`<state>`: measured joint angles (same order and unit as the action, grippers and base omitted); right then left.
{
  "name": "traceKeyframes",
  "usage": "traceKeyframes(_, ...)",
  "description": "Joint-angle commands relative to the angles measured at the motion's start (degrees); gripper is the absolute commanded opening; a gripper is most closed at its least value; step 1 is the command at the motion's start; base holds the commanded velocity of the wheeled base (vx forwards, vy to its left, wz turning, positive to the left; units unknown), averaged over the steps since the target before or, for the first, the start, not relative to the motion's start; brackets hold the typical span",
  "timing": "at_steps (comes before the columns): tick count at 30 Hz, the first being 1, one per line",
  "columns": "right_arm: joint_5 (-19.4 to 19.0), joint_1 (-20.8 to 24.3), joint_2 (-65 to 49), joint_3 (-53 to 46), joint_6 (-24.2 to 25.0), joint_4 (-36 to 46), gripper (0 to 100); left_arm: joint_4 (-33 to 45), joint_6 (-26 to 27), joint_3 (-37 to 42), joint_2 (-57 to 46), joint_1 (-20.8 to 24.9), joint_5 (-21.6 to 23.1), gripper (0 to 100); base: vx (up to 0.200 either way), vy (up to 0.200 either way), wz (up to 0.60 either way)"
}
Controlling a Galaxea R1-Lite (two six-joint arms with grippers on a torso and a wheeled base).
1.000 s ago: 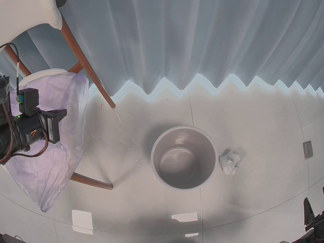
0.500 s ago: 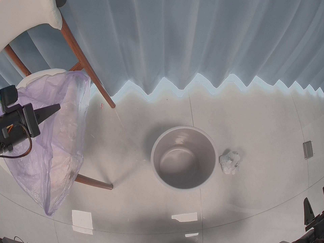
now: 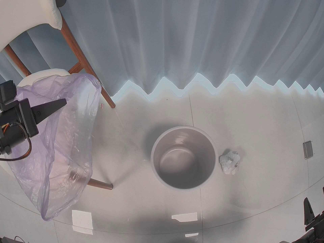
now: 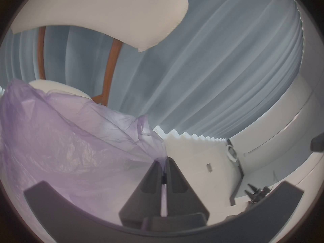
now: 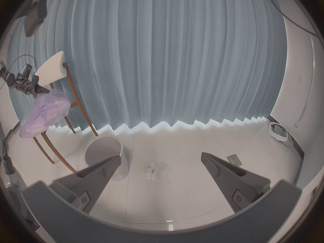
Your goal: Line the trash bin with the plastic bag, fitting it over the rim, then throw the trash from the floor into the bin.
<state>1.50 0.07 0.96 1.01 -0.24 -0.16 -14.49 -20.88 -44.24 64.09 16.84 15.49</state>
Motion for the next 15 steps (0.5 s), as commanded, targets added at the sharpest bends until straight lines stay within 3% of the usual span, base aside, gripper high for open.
traceKeyframes(1, 0.0, 0.0, -1.0, -1.0, 0.0, 0.0, 100, -1.2, -3.3, -0.4, 0.2, 4.2, -0.2, 0, 0.0, 0.0, 0.0)
traceKeyframes(8, 0.0, 0.0, -1.0, -1.0, 0.1, 0.0, 100, -2.3, -4.8, -2.0, 1.5, 9.0, 1.4, 0, 0.0, 0.0, 0.0)
traceKeyframes(15, 0.0, 0.0, -1.0, -1.0, 0.1, 0.0, 100, -4.4, -8.7, -4.6, 3.9, 11.5, 7.4, 0, 0.0, 0.0, 0.0)
